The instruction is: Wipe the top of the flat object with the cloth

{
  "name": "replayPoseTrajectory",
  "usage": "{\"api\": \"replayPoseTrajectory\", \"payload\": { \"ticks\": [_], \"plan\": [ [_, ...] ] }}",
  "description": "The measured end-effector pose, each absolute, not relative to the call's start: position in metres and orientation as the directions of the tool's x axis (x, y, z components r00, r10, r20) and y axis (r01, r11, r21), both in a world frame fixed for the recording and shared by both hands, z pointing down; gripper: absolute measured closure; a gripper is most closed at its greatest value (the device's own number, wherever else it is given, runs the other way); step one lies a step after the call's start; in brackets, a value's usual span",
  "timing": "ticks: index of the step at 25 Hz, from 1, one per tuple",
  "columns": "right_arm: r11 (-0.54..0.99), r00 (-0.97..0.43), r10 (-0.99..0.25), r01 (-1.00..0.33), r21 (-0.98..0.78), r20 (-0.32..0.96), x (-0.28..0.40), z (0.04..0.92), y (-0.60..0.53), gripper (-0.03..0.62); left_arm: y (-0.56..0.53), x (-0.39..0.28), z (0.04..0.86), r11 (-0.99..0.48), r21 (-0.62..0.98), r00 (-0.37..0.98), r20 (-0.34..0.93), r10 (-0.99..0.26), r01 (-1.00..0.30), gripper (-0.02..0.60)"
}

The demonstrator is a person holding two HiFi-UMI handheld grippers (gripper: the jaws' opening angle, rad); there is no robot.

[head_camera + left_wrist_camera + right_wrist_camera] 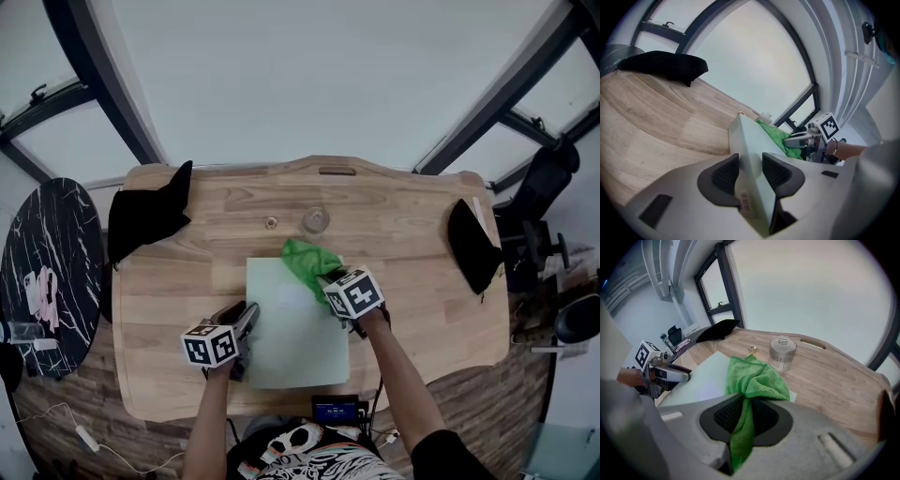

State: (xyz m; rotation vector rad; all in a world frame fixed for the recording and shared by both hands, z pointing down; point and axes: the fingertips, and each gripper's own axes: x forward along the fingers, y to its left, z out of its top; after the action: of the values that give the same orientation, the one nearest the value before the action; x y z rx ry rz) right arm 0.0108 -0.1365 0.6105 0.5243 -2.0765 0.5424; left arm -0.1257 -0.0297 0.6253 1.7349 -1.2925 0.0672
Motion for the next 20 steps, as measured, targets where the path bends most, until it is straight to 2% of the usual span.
{"api": "replayPoseTrajectory", "payload": {
  "ticks": [8,20],
  "plan": [
    [0.815,-0.522,-0.182,-0.554,-0.169,0.833,0.011,0.608,-0.137,0.537,-0.031,-0.126,0.625,0.000,0.642,0.438,0.523,-0.731,-0.767,0.425],
    [0.851,-0.521,-0.137,-0.497,-0.168,0.843,-0.026,0.609,-0.111,0.537,-0.030,-0.125,0.625,0.005,0.649,0.442,0.523,-0.729,-0.761,0.425]
  ]
}}
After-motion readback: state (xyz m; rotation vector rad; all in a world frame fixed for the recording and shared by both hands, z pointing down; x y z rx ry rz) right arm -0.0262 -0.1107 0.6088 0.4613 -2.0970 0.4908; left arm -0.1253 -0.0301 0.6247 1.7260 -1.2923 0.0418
